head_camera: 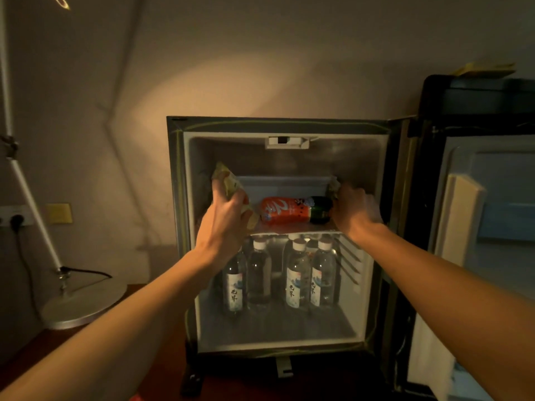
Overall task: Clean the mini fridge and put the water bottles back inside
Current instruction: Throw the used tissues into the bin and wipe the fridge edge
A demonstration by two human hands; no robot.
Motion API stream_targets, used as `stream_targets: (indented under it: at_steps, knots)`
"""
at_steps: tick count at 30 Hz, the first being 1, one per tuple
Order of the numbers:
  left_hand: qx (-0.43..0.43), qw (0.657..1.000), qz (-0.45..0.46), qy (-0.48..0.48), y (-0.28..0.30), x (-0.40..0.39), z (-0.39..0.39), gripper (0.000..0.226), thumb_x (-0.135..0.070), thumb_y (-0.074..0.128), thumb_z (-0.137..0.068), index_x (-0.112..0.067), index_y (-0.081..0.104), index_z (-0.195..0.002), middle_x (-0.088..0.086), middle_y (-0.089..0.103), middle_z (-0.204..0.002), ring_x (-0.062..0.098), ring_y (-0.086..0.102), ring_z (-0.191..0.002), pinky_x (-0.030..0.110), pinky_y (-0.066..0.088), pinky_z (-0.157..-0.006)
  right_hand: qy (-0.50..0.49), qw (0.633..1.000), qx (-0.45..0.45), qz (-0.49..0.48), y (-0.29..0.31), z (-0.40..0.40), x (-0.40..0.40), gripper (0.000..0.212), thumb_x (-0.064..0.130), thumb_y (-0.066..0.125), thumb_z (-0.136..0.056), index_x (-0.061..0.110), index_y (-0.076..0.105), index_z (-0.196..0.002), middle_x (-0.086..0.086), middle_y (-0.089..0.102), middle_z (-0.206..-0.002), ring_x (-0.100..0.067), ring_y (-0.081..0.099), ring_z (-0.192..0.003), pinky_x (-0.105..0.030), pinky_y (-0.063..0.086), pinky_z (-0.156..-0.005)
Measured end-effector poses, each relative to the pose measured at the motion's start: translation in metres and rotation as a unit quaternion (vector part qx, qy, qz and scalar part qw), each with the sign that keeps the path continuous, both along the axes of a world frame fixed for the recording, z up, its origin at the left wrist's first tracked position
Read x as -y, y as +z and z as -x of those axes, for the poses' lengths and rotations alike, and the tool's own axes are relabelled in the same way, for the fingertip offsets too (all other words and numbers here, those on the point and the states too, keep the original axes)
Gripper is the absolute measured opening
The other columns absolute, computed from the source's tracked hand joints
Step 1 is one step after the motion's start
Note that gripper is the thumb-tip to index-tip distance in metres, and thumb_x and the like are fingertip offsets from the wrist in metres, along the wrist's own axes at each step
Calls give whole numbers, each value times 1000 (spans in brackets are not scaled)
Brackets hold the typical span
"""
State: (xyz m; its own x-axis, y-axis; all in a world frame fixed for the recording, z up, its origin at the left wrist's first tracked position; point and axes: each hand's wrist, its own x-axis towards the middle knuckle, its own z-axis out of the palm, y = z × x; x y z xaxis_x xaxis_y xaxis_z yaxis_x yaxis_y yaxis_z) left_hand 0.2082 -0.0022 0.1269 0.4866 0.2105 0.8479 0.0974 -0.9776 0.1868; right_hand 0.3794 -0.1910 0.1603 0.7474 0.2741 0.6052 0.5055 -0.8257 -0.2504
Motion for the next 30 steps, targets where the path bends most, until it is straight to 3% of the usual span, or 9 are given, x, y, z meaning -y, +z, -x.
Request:
stream_targets:
  at_steps: [3,8,14,18,21,24,28,30]
  knots:
    - [-1,1000,14,-1,-3,-1,0,46,-18,74,-83,-8,53,-123,15,27,-146,42,62,-101,47,61,-75,5,999,25,45,-2,-2,2,20,13,54,-93,10,65,-108,-14,68,-104,-34,67,-95,-34,49,-68]
    - [-4,1000,16,-8,2,4,3,53,-21,74,-83,-10,51,-130,16,32,-146,40,60,-107,49,60,-78,2,986,128,110,-3,6,15,15,15,53,-96,13,66,-104,-11,71,-98,-31,70,-91,-33,50,-66]
    - [2,1000,-30,5,15,26,13,52,-22,78,-82,-4,52,-122,15,35,-145,36,60,-103,46,59,-72,41,977,193,84,4,21,39,27,0,53,-92,6,52,-118,-15,63,-103,-39,64,-91,-40,49,-70]
    - [9,999,-37,-31,18,45,23,54,-17,78,-82,-5,52,-128,13,32,-149,37,58,-110,43,59,-77,82,970,223,41,1,36,58,16,8,53,-94,6,53,-109,-14,64,-92,-39,64,-76,-36,40,-57]
    - [20,998,-29,-56,16,60,30,42,-19,68,-90,-12,50,-128,4,28,-148,34,59,-108,35,56,-75,103,965,240,24,-12,54,72,13,15,59,-93,7,57,-103,-10,65,-82,-32,65,-63,-28,36,-48]
    - [23,997,-23,-69,11,76,39,35,-20,61,-93,-13,49,-125,-2,27,-146,36,59,-104,48,60,-72,127,962,241,0,-27,75,88,11,18,64,-90,10,59,-96,-5,63,-74,-26,62,-53,-22,27,-45]
    - [13,997,-14,-78,-1,101,52,32,-20,64,-93,-11,54,-121,1,32,-146,36,60,-104,50,58,-76,155,970,189,0,-50,99,116,16,27,55,-96,15,57,-107,-1,64,-87,-24,64,-65,-32,49,-52]
    - [6,997,-10,-82,-9,117,57,27,-20,65,-92,-10,57,-116,2,35,-145,35,62,-102,49,57,-77,166,971,171,-11,-63,109,133,17,28,52,-98,17,55,-110,1,63,-89,-20,63,-65,-31,52,-55]
